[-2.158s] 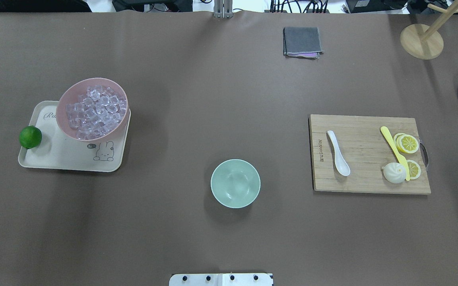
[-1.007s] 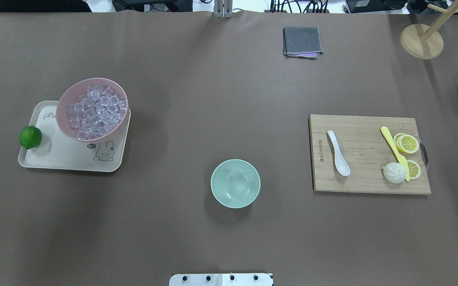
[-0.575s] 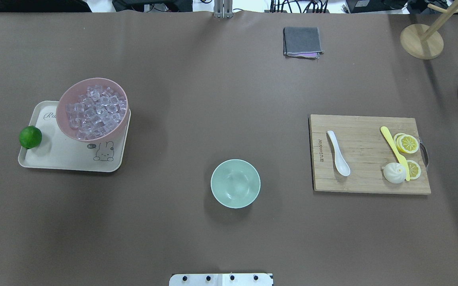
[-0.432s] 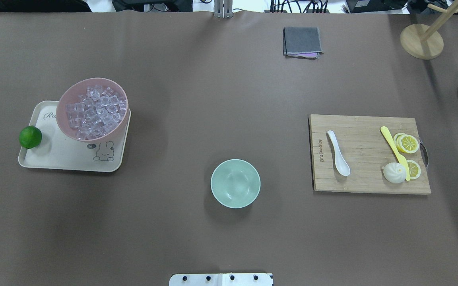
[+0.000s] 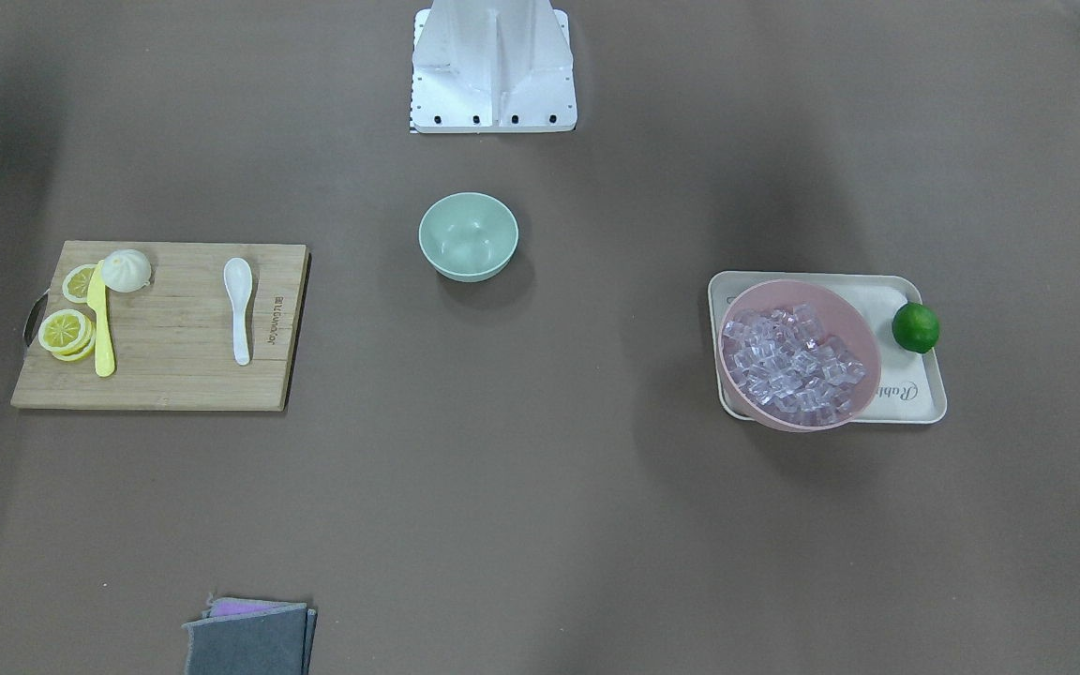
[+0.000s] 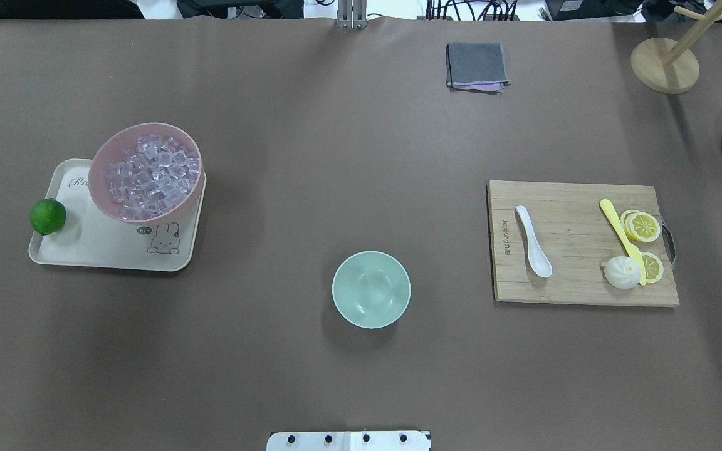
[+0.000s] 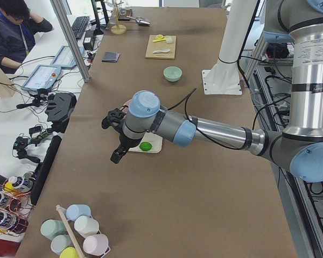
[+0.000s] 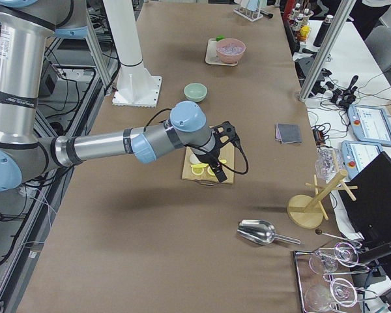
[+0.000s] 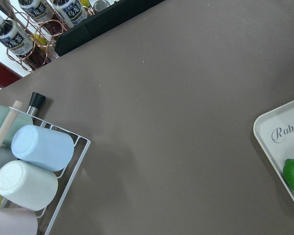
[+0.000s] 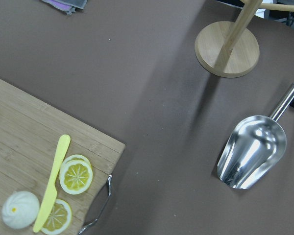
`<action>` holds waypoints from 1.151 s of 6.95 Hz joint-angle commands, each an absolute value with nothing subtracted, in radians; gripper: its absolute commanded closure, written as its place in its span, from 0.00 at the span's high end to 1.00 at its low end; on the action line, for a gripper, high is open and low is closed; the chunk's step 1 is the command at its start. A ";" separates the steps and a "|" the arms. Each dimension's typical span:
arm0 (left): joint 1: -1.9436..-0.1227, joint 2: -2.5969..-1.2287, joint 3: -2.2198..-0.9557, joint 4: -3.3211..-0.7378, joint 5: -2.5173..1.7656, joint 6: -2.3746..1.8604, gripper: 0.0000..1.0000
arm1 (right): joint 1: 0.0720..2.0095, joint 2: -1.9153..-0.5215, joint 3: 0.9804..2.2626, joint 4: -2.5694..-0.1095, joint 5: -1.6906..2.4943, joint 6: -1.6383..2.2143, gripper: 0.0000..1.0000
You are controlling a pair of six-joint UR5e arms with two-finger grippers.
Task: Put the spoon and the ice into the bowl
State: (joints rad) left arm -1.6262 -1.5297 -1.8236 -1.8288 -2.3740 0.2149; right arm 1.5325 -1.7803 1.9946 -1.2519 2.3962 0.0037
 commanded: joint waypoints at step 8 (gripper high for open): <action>-0.958 -1.767 -1.816 -2.103 -2.083 -0.610 0.98 | 0.852 -1.675 2.132 -1.092 1.892 1.023 0.98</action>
